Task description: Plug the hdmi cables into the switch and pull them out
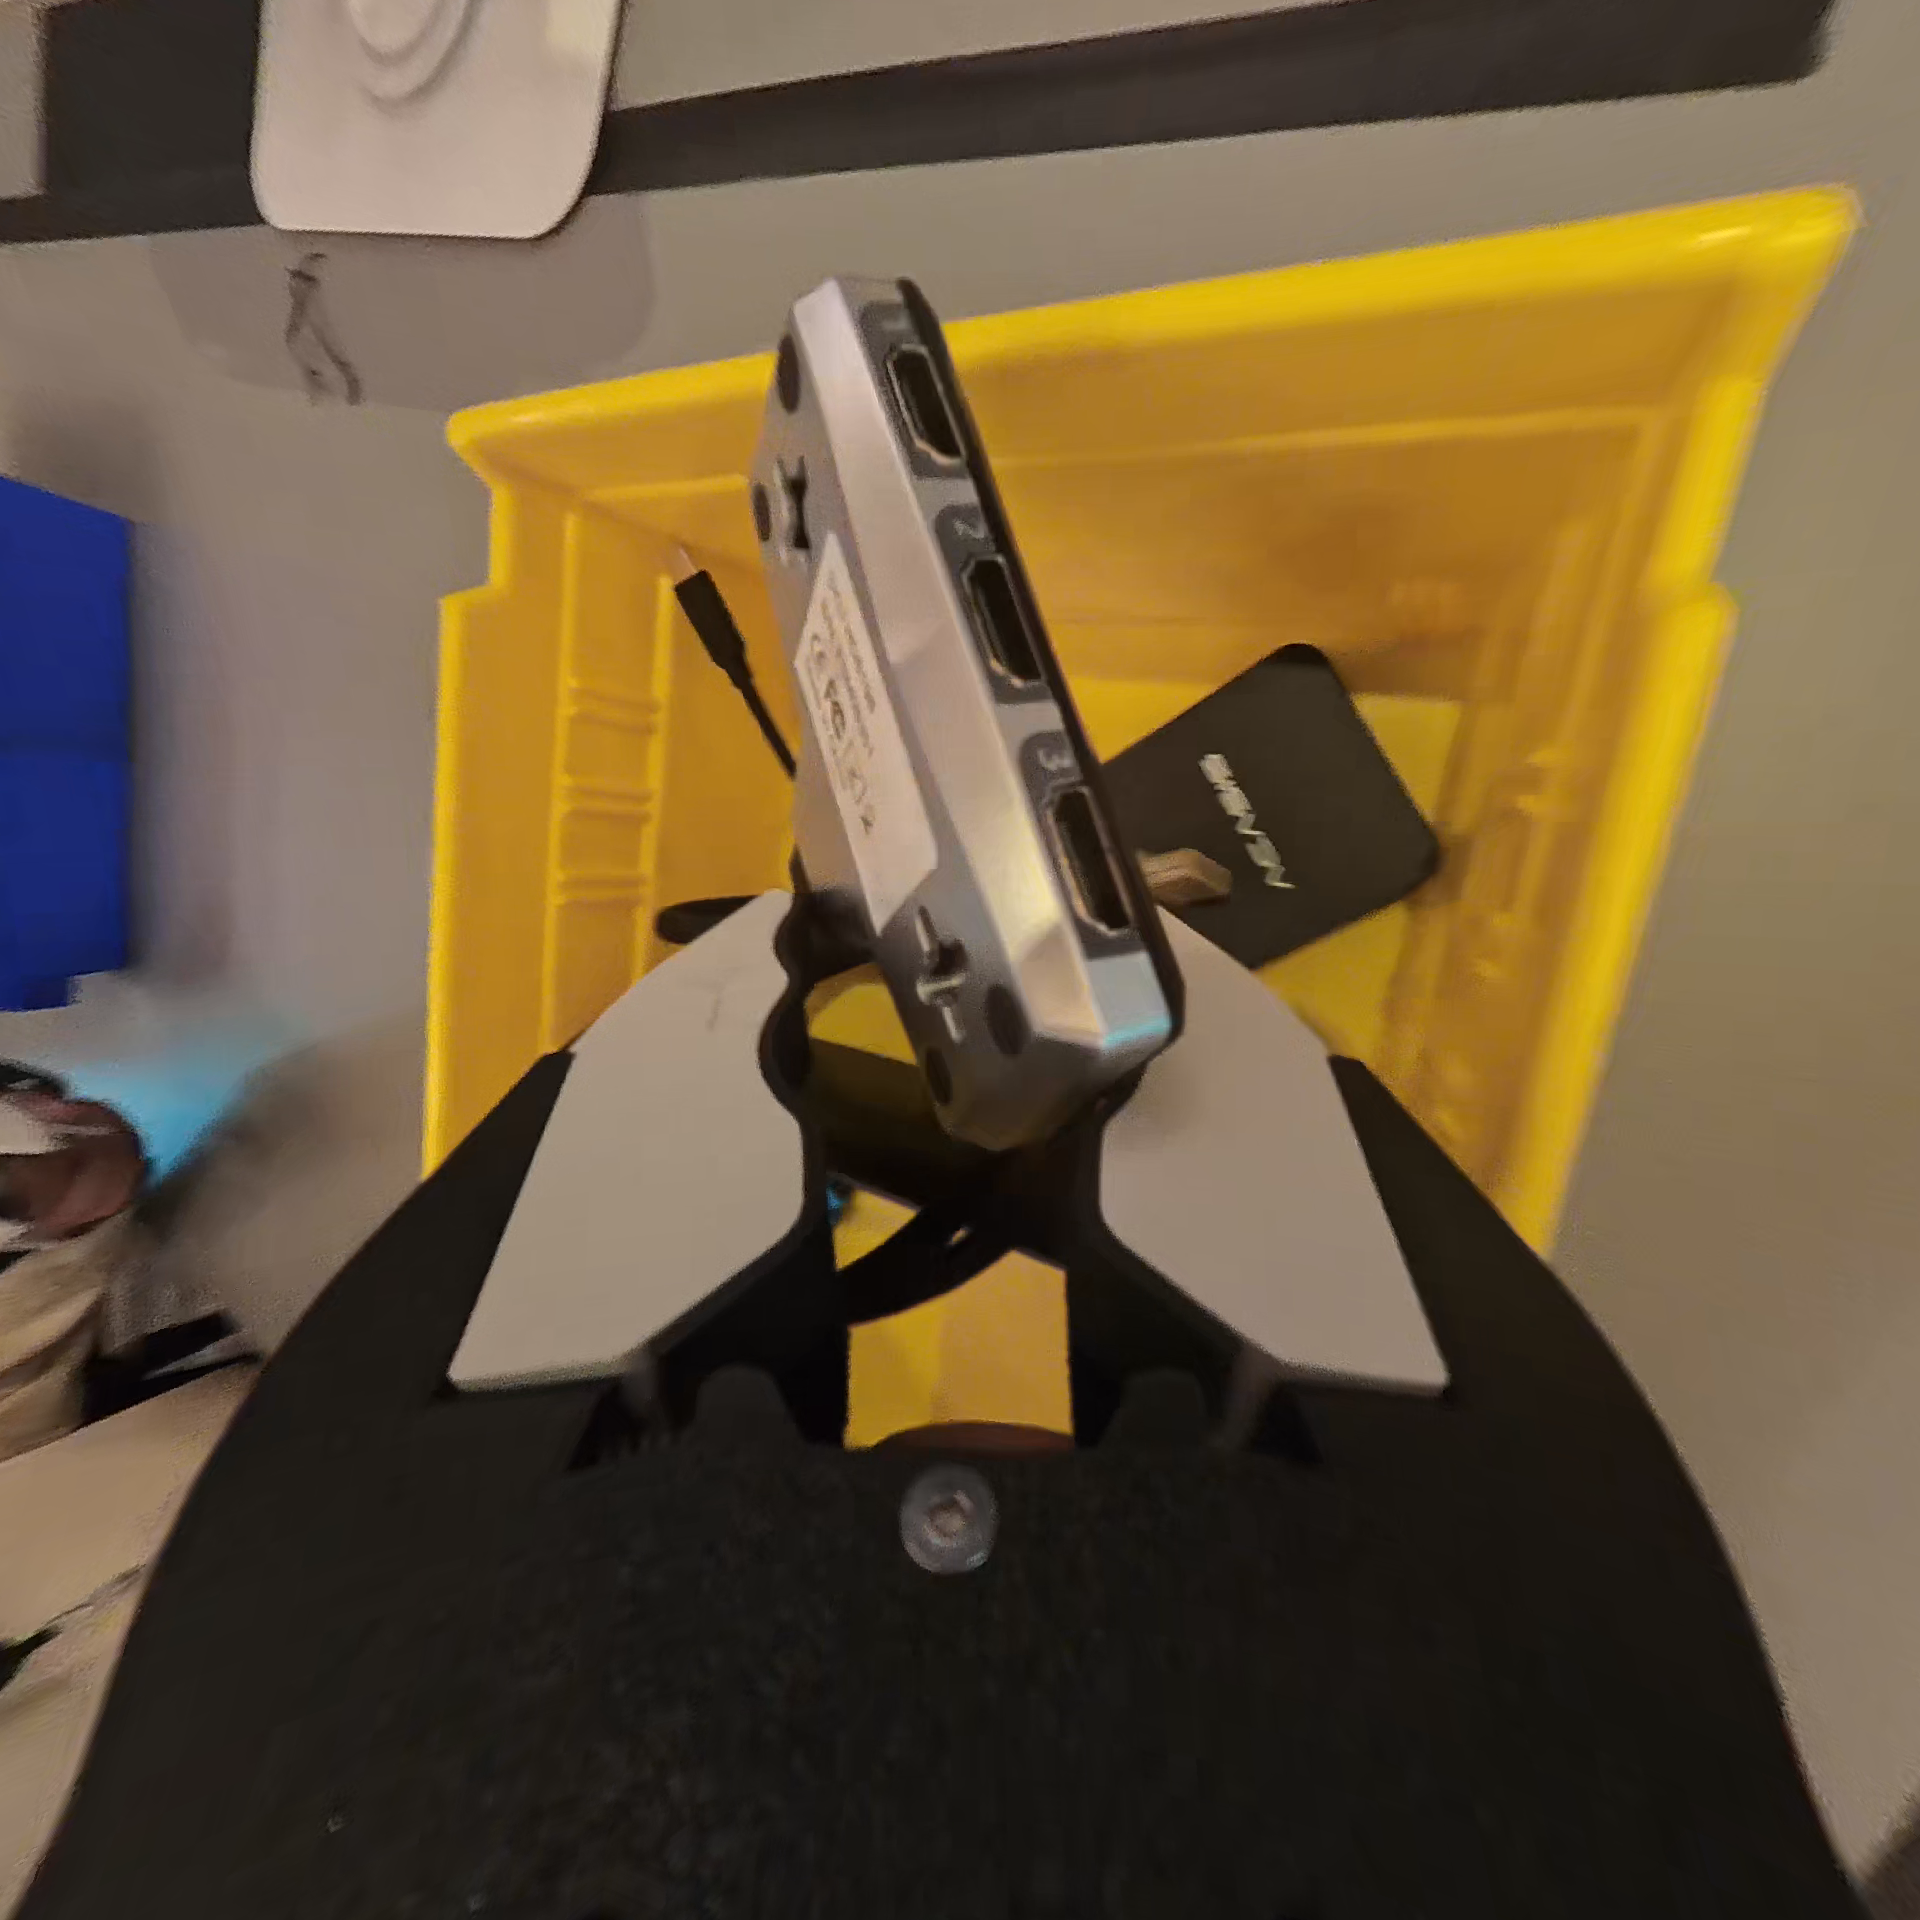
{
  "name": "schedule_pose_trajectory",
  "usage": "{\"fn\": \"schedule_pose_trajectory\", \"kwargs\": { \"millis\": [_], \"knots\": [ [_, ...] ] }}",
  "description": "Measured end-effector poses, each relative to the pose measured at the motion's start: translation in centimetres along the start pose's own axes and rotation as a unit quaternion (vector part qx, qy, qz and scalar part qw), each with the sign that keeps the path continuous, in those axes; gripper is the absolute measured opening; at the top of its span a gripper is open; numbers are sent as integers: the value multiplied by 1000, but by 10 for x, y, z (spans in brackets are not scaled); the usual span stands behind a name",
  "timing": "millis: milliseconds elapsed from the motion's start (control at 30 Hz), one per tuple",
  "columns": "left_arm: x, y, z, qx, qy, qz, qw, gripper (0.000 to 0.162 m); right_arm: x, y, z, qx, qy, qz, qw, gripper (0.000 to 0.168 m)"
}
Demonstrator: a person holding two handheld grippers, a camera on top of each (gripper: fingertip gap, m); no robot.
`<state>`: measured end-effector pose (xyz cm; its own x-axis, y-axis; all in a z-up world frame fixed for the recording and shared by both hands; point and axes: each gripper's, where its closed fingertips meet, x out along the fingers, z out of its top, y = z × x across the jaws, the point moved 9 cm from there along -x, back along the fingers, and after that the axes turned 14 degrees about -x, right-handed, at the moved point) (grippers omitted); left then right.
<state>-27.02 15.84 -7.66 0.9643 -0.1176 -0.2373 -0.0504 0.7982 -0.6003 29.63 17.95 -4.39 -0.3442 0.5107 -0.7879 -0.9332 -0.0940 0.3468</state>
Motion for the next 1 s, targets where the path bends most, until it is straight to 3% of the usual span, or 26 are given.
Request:
{"fn": "schedule_pose_trajectory", "kwargs": {
  "millis": [167, 267, 500, 633, 800, 900, 1000],
  "knots": [
    [-1, 0, 1, 1, -2, 0, 1000, 26, -38, -3, -1, -41, 20, -157, 987, 67],
    [-1, 1, 0, 1, -2, 2, 1000, 26, -59, 5, 0, -73, 41, -211, 974, 66],
    [2, 0, -2, 11, 7, 8, 1000, 25, -78, 22, 12, -109, -21, -209, 972, 50],
    [-2, 0, 0, 16, 2, 21, 1000, 26, -80, 52, 6, -172, -115, -197, 958, 37],
    [-28, -12, 3, 60, -36, 88, 994, 34, -87, 121, -51, -230, -325, -169, 902, 38],
    [-53, -29, -3, 96, -73, 150, 981, 39, -84, 148, -110, -231, -359, -225, 875, 42],
    [-81, -43, -11, 124, -99, 233, 959, 43, -70, 168, -174, -233, -358, -251, 869, 46]
  ]
}}
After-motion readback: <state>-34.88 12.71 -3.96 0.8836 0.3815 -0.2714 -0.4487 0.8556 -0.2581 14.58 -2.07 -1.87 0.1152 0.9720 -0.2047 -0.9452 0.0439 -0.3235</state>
